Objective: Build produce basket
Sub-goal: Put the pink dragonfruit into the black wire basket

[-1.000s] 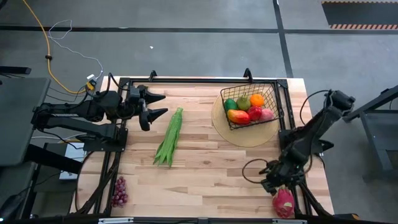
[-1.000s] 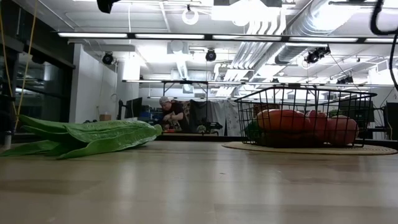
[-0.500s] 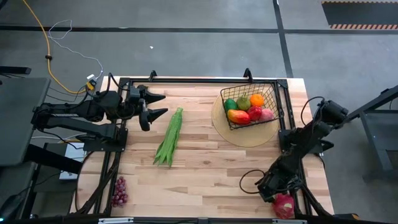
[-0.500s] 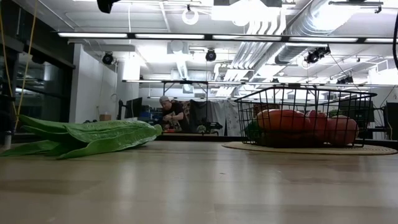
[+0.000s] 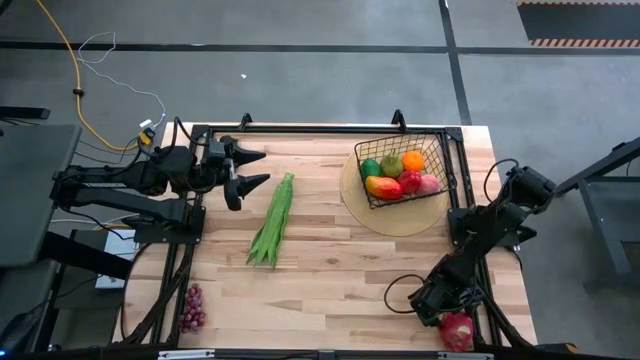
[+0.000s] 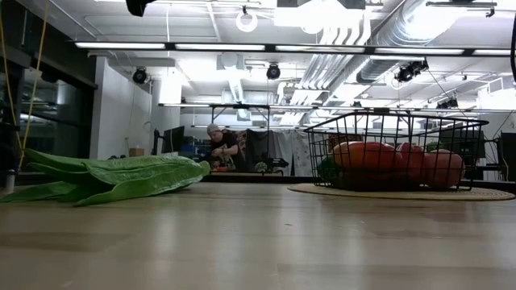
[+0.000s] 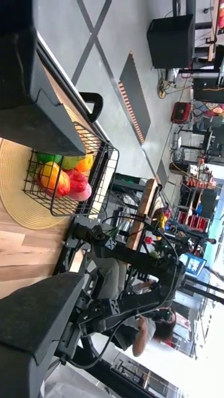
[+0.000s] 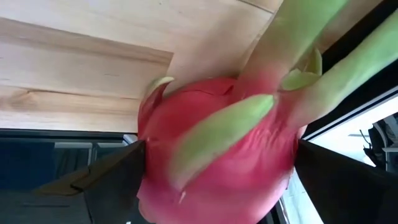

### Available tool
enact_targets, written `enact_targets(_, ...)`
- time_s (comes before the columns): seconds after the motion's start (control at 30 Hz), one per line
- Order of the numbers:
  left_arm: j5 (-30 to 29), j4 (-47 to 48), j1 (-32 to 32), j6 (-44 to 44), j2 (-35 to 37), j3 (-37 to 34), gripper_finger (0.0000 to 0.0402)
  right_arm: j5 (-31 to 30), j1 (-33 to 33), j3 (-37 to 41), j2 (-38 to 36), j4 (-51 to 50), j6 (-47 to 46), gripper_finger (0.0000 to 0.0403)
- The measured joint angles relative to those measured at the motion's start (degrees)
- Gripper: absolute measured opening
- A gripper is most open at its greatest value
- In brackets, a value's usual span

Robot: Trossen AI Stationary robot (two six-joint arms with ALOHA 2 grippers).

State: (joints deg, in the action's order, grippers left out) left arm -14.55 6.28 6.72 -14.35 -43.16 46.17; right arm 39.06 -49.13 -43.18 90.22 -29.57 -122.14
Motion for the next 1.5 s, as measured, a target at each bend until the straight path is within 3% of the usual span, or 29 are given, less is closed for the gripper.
enact_targets(0.3,-0.1,0.0,0.0,0.0,0.0,0.0,0.0310,-1.9,0.4,0.2,-2.3,-0.5,4.2,0.0271)
enact_targets(0.5,-0.2,0.0,0.0,0.0,0.0,0.0,0.0310,-13.8,3.8,-0.7,-10.7,1.6,15.5,0.0215)
enact_targets(0.67,-0.2,0.0,0.0,-0.4,0.0,0.0,0.0310,-24.5,12.0,-0.9,-20.2,13.2,30.4,0.0218)
enact_targets(0.87,0.2,-0.2,0.0,-3.6,1.2,0.0,0.0310,-35.2,28.2,-1.0,-27.7,24.5,52.5,0.0223)
enact_targets(1.0,0.5,-0.4,0.0,-6.8,2.3,0.0,0.0310,-35.7,39.3,-1.0,-30.6,32.6,68.4,0.0224)
enact_targets(1.2,2.0,-4.6,0.0,-11.9,3.3,0.0,0.0310,-35.6,51.9,-1.0,-34.3,36.9,88.1,0.0225)
enact_targets(1.37,2.0,-7.4,0.0,-12.0,3.3,0.0,0.0310,-35.5,57.4,-1.0,-36.3,37.0,98.4,0.0225)
enact_targets(1.5,0.8,-7.4,0.0,-11.0,3.3,0.0,0.0310,-35.4,58.6,-1.0,-36.4,36.7,100.7,0.0225)
